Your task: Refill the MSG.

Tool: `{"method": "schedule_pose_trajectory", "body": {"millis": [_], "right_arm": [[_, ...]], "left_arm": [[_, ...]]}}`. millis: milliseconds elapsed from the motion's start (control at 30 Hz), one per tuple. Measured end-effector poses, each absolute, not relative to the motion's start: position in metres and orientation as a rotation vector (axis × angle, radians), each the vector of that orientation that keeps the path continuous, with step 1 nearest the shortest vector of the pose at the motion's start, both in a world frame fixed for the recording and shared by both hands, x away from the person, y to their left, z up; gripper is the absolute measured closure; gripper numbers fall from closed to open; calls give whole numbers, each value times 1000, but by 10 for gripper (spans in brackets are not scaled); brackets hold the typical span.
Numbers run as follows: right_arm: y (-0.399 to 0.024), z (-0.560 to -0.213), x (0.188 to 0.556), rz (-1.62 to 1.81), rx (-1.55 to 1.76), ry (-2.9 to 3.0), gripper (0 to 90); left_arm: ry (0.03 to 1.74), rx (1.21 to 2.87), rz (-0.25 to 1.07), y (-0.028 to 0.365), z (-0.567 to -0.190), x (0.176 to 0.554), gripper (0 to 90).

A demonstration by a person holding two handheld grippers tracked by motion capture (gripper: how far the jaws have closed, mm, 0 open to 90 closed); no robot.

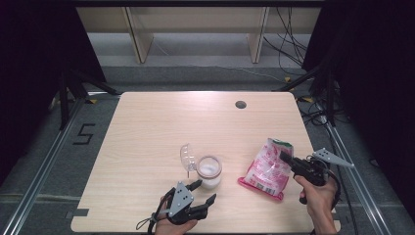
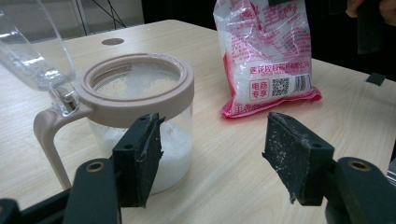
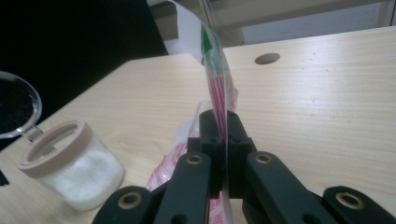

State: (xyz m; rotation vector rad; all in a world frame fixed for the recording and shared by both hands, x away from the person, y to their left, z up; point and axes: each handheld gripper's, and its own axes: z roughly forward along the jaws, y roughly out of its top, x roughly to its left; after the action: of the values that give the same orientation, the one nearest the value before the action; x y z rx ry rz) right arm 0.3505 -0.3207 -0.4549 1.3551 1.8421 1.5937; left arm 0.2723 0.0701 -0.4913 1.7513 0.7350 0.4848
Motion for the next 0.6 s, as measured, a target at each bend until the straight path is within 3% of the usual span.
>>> {"method": "schedule_pose_trajectory", "body": {"millis": [600], "right_arm": [[-328, -467, 351, 1509, 1464, 1842, 890]], "left_arm": [[801, 1727, 493, 82, -490, 275, 352]]}}
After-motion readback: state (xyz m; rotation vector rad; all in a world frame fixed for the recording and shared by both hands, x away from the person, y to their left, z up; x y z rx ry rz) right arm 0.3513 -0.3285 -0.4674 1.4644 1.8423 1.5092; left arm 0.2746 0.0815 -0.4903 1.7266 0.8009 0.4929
